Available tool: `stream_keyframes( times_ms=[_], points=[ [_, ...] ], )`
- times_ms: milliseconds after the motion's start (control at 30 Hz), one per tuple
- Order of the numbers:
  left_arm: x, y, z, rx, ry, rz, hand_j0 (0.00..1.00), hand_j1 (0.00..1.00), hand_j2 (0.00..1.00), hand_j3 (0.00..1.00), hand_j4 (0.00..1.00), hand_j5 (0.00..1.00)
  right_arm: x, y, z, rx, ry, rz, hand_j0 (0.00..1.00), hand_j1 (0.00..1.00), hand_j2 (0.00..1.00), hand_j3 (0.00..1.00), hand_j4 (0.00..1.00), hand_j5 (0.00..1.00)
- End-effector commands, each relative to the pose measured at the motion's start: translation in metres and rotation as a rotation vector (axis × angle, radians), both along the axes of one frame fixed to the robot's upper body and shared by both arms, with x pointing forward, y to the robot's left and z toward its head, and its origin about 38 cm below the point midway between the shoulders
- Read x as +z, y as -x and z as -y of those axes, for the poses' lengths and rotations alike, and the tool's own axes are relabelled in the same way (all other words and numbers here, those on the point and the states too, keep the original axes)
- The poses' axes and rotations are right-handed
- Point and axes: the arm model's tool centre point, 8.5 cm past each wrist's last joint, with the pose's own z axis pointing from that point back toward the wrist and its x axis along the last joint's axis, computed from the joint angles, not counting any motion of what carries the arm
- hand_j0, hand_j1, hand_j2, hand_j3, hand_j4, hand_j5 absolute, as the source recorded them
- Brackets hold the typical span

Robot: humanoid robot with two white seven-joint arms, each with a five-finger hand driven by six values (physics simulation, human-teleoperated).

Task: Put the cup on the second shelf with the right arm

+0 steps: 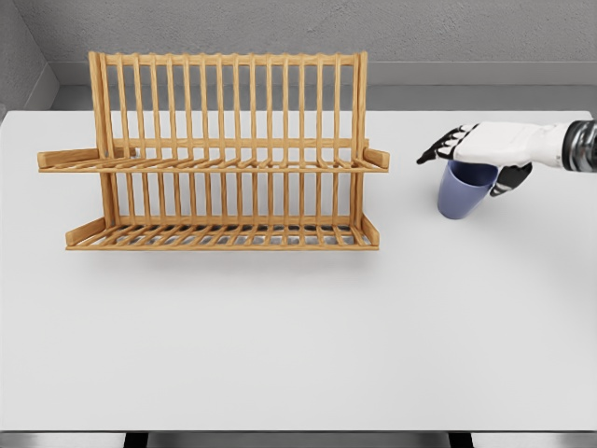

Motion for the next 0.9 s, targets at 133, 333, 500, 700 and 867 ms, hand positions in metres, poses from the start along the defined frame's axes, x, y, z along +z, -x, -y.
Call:
stream_keyframes(
  times_ms=[133,333,500,700,867],
  points=[
    [0.0,0.0002,-0.0001,0.0,0.0,-0.001,1.0,1.0,1.0,1.0,1.0,1.0,0.0001,-0.0006,-0.0031,0.004,-0.007,0.0,0.89,0.89,0.89,0.89,0.89,0.89],
    [0.0,0.0002,-0.0001,0.0,0.0,-0.001,1.0,1.0,1.0,1.0,1.0,1.0,-0.0003,-0.0008,-0.0023,0.001,-0.007,-0.002,0.7,0.7,0.7,0.7,0.7,0.7],
    [0.0,0.0002,-0.0001,0.0,0.0,-0.001,1.0,1.0,1.0,1.0,1.0,1.0,0.0006,-0.0014,-0.0014,-0.002,-0.009,0.0,0.7,0.7,0.7,0.7,0.7,0.7],
    [0.0,0.0002,-0.0001,0.0,0.0,-0.001,1.0,1.0,1.0,1.0,1.0,1.0,0.0003,-0.0012,-0.003,0.002,-0.008,0.0,0.64,0.64,0.64,0.64,0.64,0.64],
    [0.0,0.0002,-0.0001,0.0,0.0,-0.001,1.0,1.0,1.0,1.0,1.0,1.0,0.0084,-0.0029,-0.0033,0.001,-0.021,0.017,0.65,0.65,0.65,0.65,0.65,0.65]
  ],
)
